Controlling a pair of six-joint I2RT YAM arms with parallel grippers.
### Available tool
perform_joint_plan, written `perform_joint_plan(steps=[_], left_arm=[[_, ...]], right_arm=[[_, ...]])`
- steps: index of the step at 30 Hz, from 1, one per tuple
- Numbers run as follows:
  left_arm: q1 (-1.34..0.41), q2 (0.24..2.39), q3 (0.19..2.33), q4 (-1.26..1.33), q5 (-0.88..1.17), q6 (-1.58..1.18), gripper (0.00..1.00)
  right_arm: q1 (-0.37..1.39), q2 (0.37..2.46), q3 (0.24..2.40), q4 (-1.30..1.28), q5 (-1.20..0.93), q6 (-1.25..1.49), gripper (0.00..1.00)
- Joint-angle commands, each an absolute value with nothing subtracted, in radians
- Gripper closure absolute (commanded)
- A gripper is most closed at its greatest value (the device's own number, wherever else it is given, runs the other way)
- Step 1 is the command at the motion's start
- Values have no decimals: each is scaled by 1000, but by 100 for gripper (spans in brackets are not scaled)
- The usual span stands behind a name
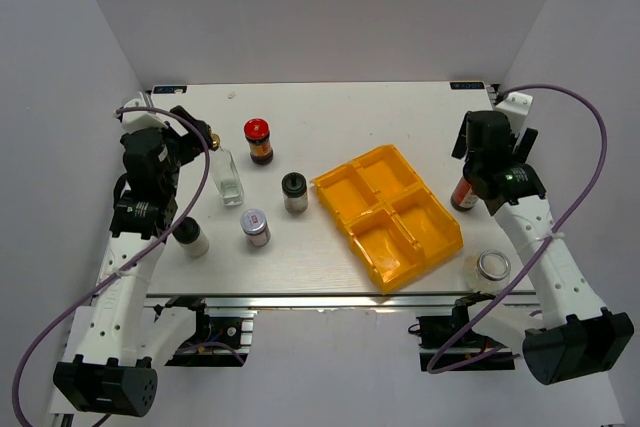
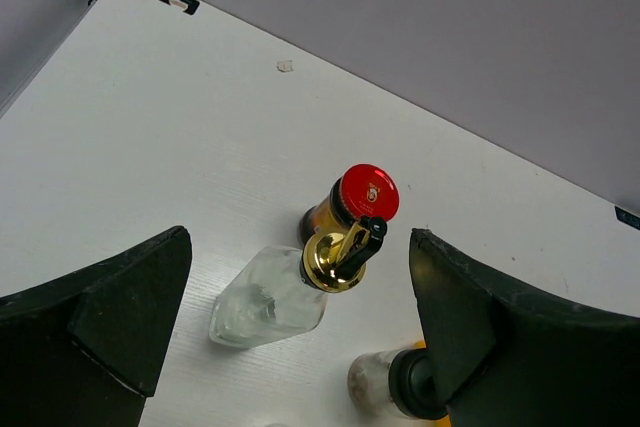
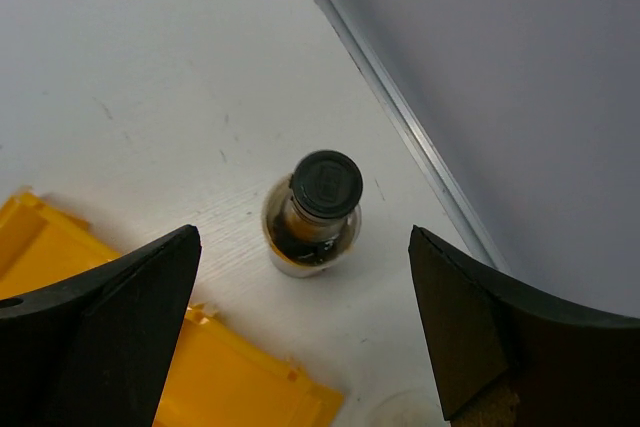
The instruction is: Organize the condiment bottles
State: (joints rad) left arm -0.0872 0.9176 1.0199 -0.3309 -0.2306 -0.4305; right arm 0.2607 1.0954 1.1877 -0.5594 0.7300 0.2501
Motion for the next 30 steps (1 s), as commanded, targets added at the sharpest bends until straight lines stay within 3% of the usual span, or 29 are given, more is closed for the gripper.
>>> perform_joint_plan(steps=[1, 9, 19, 22, 25, 26, 30], left_arm=[[-83, 885, 1019, -301, -212, -405, 2], [-81, 864, 1005, -287, -198, -408, 2], [-83, 870, 1000, -288, -232, -413, 2], [-83, 870, 999, -285, -232, -416, 2], [-81, 873, 999, -285, -233, -416, 2], [-83, 876, 999, -287, -241, -417, 2], [-81, 876, 1000, -291, -264, -425, 2]], right_arm=[[252, 1062, 1120, -441, 862, 278, 11], [215, 1055, 936, -157, 859, 235, 11], [163, 1146, 861, 40, 795, 172, 18], [152, 1164, 861, 58, 787, 172, 27], [150, 1160, 853, 68, 790, 170, 51], [152, 1155, 850, 66, 796, 175, 66], [150, 1099, 850, 75, 782, 146, 87]])
